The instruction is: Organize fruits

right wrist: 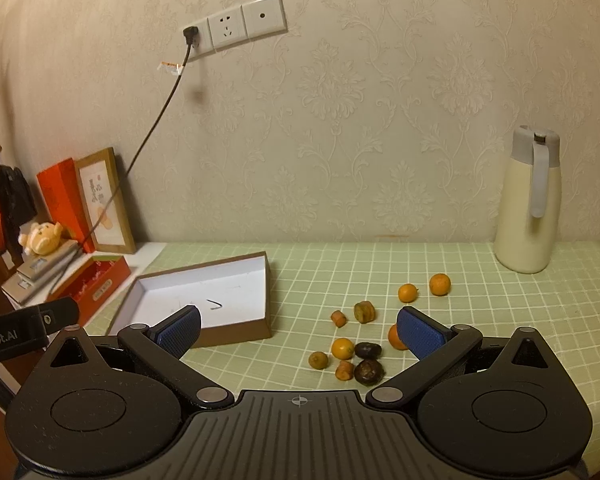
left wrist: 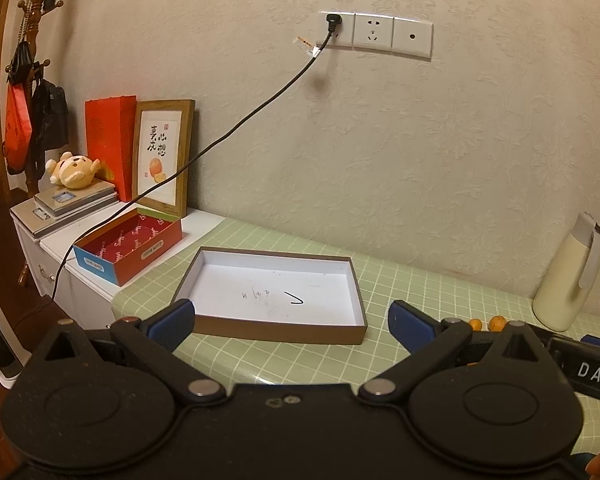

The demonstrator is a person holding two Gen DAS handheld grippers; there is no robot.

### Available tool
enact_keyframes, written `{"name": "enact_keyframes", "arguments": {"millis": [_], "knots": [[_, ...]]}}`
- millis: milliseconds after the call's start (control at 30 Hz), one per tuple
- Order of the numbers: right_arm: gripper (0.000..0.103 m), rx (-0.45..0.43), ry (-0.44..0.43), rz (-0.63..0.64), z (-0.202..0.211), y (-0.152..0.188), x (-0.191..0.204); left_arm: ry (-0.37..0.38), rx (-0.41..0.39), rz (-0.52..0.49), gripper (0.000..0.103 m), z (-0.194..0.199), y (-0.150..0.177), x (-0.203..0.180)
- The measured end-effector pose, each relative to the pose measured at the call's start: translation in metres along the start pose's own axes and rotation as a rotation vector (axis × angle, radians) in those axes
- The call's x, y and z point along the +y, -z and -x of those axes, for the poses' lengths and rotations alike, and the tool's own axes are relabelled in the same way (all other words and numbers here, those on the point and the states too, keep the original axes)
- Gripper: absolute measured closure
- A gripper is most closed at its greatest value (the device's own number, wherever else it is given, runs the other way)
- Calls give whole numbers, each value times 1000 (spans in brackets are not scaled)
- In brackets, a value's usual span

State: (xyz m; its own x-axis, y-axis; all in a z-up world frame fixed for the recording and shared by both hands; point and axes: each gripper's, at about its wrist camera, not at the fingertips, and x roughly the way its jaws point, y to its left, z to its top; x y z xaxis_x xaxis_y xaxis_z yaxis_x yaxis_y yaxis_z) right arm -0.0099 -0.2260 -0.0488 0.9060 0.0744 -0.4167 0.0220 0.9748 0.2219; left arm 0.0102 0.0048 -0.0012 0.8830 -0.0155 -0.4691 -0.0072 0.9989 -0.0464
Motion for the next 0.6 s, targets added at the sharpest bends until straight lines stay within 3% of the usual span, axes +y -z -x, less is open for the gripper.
{"name": "enact_keyframes", "arguments": {"millis": [300,600], "knots": [[0,-17,-13,-25,-6,6,-19,17,7,-37,6,-10,3,-11],[0,-41,73,-4,-17,23,-64,54,14,-116,6,-33,15,-43]]}}
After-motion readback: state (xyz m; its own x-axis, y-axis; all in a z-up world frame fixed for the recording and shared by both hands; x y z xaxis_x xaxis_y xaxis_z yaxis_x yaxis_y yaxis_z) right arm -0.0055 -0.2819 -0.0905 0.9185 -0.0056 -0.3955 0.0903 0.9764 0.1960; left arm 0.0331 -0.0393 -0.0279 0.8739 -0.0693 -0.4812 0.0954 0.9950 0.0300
